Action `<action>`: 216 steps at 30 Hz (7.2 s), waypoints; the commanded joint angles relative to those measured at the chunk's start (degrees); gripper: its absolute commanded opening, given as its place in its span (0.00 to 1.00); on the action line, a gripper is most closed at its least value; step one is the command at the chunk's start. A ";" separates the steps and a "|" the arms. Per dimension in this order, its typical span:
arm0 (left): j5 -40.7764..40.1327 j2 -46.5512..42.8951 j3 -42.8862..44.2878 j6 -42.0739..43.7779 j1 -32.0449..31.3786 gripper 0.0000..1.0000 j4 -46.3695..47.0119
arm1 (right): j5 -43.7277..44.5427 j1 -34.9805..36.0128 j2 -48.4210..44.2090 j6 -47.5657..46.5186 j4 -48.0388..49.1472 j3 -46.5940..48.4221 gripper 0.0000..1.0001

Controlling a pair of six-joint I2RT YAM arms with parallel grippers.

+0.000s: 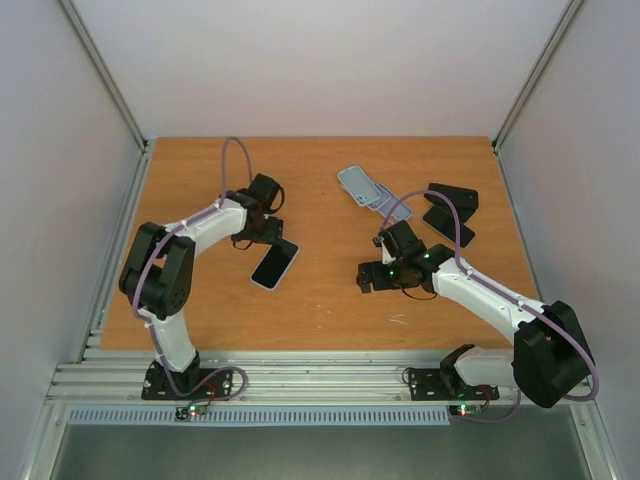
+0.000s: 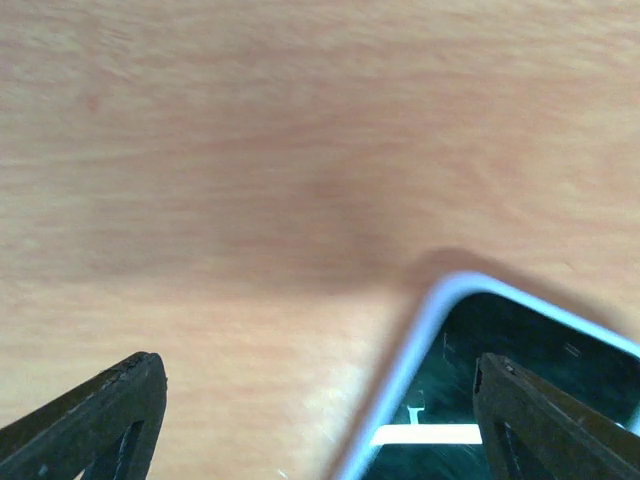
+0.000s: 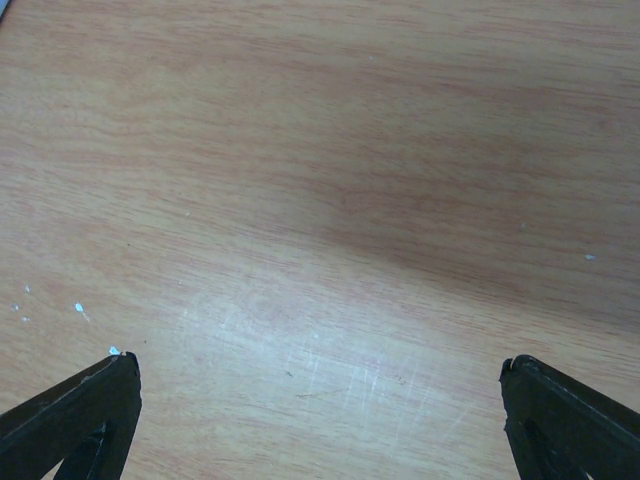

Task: Put the phone into the phone case
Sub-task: Move the phone with the phone case to the center of the board, then pick up the corner of the phone case from the top corners of the phone case, then pass from the right arm to the left

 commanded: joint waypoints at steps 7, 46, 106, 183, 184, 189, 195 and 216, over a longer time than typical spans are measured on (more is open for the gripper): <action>11.16 -1.48 -2.62 6.74 1.24 0.92 1.93 | -1.07 -0.31 -1.17 -0.78 -0.13 -0.67 0.98; 1.77 6.91 1.95 5.33 1.57 0.81 -5.01 | -2.27 -0.35 -0.55 -1.07 -0.64 -0.72 0.99; 9.87 -48.56 -10.73 10.21 11.44 0.99 -7.59 | -5.58 -19.31 35.72 -10.04 -0.68 42.33 0.59; 45.46 -38.20 -1.09 6.24 11.40 0.95 -12.60 | -0.16 5.77 1.70 -31.83 -1.14 20.41 0.01; 46.52 -37.73 -1.11 6.24 11.35 0.94 -12.73 | 0.54 6.96 1.67 -32.59 -0.92 20.23 0.01; 50.49 -35.26 -2.51 5.85 11.30 0.86 -12.22 | 2.16 11.93 -0.01 -34.90 2.21 17.97 0.01; 53.34 -32.44 -4.26 6.18 10.27 0.77 -11.61 | 1.78 15.15 -0.69 -35.84 4.44 16.56 0.01; 57.13 -29.48 -7.16 7.35 8.49 0.05 -9.30 | 1.93 17.80 -1.05 -35.56 8.77 13.79 0.01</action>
